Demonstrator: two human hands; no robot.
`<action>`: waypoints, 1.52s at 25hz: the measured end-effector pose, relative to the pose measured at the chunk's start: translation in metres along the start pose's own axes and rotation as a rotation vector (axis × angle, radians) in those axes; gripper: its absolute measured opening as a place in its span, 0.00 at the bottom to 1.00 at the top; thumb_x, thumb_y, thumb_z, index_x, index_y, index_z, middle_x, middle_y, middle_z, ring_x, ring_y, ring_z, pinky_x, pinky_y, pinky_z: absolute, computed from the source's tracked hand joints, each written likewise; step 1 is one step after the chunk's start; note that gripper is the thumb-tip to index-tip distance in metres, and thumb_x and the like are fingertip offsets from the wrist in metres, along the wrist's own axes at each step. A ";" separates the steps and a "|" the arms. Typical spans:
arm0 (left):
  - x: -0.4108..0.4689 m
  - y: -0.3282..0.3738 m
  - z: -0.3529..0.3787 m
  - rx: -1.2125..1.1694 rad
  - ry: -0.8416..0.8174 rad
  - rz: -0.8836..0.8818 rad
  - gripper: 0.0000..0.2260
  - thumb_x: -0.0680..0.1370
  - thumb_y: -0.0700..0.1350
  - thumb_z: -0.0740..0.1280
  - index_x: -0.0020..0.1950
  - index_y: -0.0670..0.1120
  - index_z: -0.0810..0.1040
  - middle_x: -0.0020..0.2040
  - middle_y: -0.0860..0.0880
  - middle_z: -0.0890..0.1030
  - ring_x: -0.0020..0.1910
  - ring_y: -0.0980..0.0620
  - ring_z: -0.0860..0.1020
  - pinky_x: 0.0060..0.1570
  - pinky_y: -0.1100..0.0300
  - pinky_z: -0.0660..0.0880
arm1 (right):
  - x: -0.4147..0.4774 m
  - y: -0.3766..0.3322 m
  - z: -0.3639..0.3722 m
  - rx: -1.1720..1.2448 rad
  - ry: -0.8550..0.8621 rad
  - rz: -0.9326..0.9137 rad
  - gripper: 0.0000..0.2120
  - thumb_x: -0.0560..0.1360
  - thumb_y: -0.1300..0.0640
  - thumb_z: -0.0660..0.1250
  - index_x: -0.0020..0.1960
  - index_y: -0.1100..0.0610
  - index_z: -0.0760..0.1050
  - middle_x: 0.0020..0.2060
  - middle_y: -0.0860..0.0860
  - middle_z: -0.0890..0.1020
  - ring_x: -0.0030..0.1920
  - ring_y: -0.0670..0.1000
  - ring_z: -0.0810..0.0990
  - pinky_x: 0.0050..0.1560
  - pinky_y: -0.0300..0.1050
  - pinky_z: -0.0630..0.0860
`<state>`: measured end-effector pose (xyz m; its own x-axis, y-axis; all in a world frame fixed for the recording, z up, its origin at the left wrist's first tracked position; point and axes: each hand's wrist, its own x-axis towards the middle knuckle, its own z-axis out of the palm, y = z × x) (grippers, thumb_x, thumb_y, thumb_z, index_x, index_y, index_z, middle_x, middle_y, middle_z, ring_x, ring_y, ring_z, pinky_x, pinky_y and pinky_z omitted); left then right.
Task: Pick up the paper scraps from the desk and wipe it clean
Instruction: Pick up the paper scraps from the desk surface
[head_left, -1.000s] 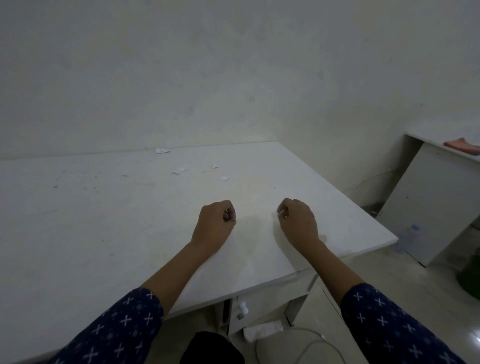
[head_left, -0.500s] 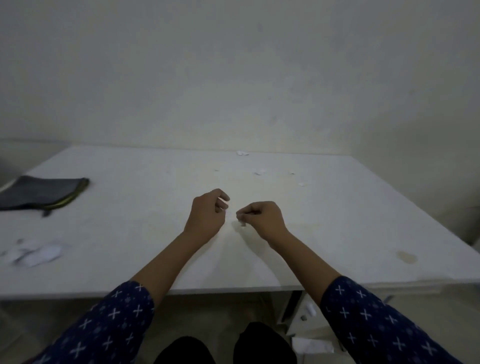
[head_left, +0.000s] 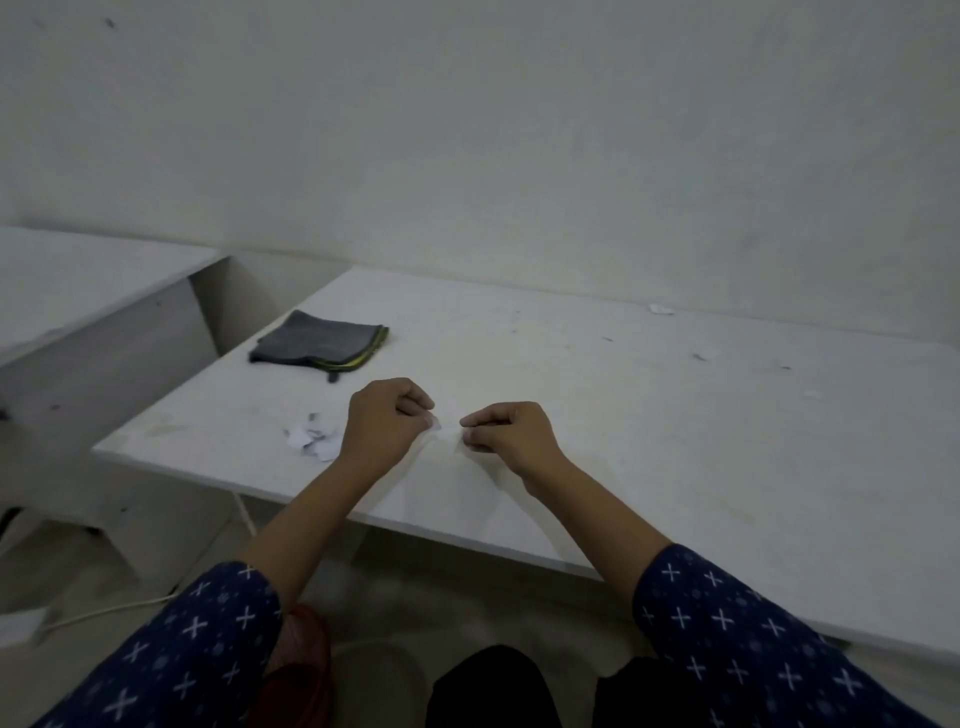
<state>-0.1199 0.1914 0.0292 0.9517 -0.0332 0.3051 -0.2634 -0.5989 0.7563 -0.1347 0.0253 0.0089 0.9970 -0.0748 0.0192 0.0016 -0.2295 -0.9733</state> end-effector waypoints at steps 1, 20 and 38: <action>0.001 -0.011 -0.013 0.015 0.026 -0.031 0.03 0.70 0.36 0.72 0.40 0.43 0.81 0.38 0.48 0.82 0.36 0.55 0.79 0.40 0.68 0.73 | 0.003 -0.003 0.015 -0.007 -0.019 -0.018 0.05 0.68 0.65 0.72 0.43 0.60 0.83 0.39 0.53 0.84 0.42 0.53 0.83 0.49 0.43 0.81; 0.011 -0.046 -0.030 0.276 0.220 -0.002 0.09 0.75 0.43 0.67 0.55 0.48 0.79 0.57 0.48 0.80 0.58 0.48 0.74 0.59 0.56 0.68 | 0.028 -0.013 0.082 -0.299 0.030 -0.132 0.11 0.76 0.59 0.63 0.54 0.59 0.80 0.51 0.53 0.83 0.48 0.48 0.78 0.52 0.37 0.71; 0.087 0.160 0.307 0.151 -0.391 0.376 0.19 0.78 0.46 0.61 0.69 0.47 0.68 0.69 0.46 0.72 0.73 0.47 0.62 0.68 0.52 0.59 | 0.057 0.079 -0.304 -0.894 0.391 0.156 0.23 0.81 0.56 0.53 0.74 0.61 0.57 0.72 0.58 0.66 0.72 0.57 0.64 0.71 0.49 0.59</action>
<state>-0.0304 -0.1530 -0.0014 0.7921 -0.5430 0.2788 -0.5974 -0.5957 0.5370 -0.1008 -0.2920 0.0026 0.8849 -0.4455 0.1361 -0.3476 -0.8260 -0.4438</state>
